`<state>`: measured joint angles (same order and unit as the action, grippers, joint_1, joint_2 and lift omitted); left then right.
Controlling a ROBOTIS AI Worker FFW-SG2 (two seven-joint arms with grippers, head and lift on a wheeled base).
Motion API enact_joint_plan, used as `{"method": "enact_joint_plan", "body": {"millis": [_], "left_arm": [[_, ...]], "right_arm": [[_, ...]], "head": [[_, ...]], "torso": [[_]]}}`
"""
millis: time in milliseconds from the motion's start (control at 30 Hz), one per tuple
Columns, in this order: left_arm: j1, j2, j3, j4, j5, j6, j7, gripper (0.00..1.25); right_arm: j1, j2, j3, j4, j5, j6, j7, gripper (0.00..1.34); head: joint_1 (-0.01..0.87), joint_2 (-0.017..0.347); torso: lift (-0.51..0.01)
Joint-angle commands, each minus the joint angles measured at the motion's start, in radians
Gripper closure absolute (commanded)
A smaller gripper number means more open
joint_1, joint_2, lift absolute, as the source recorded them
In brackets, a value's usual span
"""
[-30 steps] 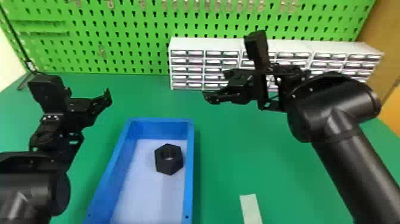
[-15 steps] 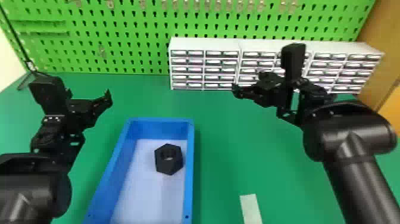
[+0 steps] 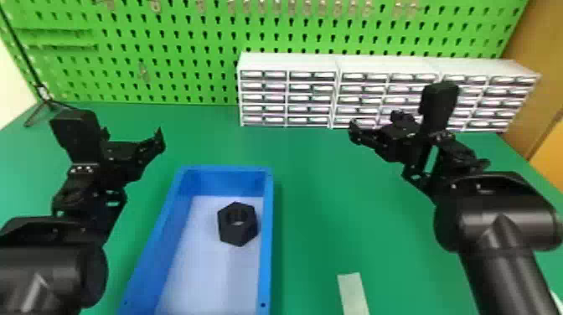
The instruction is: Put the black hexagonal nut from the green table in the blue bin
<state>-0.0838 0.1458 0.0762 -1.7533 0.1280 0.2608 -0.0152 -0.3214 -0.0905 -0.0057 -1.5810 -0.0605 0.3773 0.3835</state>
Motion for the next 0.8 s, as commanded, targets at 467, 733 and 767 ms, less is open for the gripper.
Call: {"method": "enact_joint_plan", "body": {"millis": [467, 733, 767], "left_arm": [[0.022, -0.018, -0.003, 0.002, -0.001, 0.0, 0.003, 0.17], [0.033, -0.028, -0.007, 0.006, -0.007, 0.0, 0.006, 0.17], [0.035, -0.028, -0.009, 0.008, -0.008, 0.0, 0.006, 0.17]], "right_arm": [[0.119, 0.066, -0.031, 0.001, 0.018, -0.198, -0.167, 0.11], [0.171, 0.084, -0.025, -0.002, 0.013, -0.256, -0.264, 0.12], [0.179, 0.087, -0.023, -0.002, 0.001, -0.267, -0.285, 0.12]], "head": [[0.683, 0.028], [0.683, 0.028], [0.683, 0.028]], "torso": [[-0.096], [-0.096], [-0.096]]}}
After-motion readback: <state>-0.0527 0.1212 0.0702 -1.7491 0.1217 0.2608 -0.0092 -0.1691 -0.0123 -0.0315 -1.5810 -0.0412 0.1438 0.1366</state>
